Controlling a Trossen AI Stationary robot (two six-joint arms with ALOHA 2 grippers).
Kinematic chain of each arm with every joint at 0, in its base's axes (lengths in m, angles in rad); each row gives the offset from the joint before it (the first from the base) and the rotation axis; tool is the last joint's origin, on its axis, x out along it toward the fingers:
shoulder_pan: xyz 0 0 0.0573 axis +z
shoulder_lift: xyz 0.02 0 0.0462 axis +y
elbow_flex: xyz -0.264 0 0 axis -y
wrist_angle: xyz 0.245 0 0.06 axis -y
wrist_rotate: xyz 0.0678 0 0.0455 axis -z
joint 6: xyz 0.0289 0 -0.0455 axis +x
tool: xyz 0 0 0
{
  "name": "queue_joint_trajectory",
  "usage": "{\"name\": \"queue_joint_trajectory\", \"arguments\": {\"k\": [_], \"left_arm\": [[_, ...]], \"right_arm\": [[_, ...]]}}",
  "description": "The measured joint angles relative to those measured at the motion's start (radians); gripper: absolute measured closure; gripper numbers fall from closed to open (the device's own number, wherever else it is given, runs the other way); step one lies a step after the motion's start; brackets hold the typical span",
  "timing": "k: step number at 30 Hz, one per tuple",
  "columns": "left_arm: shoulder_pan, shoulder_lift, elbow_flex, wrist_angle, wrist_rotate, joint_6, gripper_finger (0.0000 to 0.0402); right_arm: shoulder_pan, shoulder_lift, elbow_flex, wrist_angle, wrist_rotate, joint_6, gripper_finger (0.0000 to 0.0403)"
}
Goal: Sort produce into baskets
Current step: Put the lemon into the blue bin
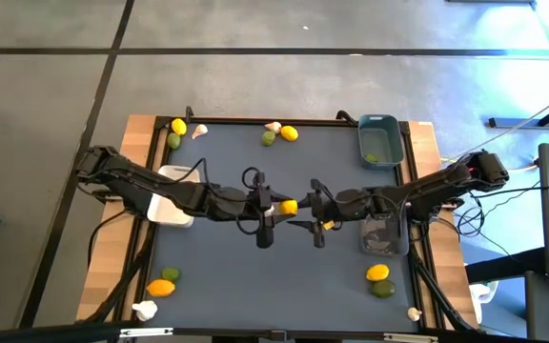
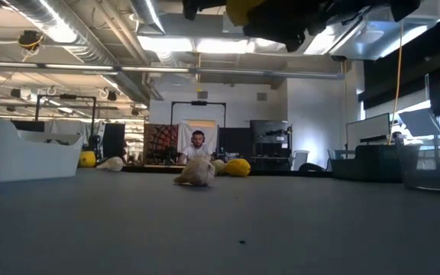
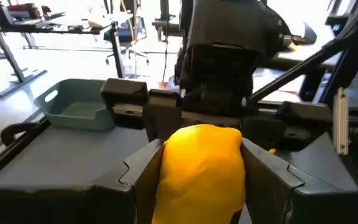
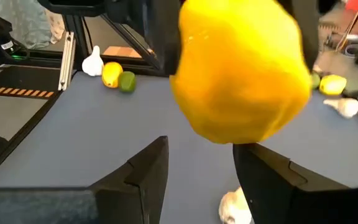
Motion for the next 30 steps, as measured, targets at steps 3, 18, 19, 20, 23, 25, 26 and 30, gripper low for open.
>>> {"name": "queue_joint_trajectory", "arguments": {"k": [3, 18, 19, 20, 23, 25, 26, 30], "left_arm": [[0.000, 0.014, 0.001, 0.035, -0.002, -0.004, 0.0222], [-0.020, 0.023, 0.000, 0.075, 0.003, -0.026, 0.0222], [-0.020, 0.023, 0.000, 0.074, 0.001, -0.026, 0.0222], [-0.020, 0.022, 0.000, 0.074, 0.002, -0.025, 0.0222], [-0.019, 0.021, 0.000, 0.081, 0.001, -0.026, 0.0222], [-0.018, 0.019, 0.000, 0.092, 0.004, -0.035, 0.0222], [-0.018, 0.019, 0.000, 0.095, 0.003, -0.041, 0.0222], [-0.016, 0.017, 0.002, 0.098, -0.004, -0.046, 0.0222]], "right_arm": [[0.001, 0.000, -0.003, 0.031, 0.008, -0.017, 0.0221], [0.001, -0.002, 0.004, 0.023, 0.101, -0.016, 0.0221], [0.001, -0.002, 0.004, 0.025, 0.100, -0.016, 0.0221], [0.001, -0.002, 0.004, 0.026, 0.100, -0.016, 0.0221], [0.000, -0.002, 0.003, 0.052, 0.052, -0.017, 0.0221], [0.000, -0.001, 0.003, 0.083, 0.022, -0.017, 0.0221], [0.000, -0.001, 0.001, 0.099, 0.021, -0.017, 0.0221], [-0.001, 0.001, -0.001, 0.138, 0.018, -0.016, 0.0221]]}}
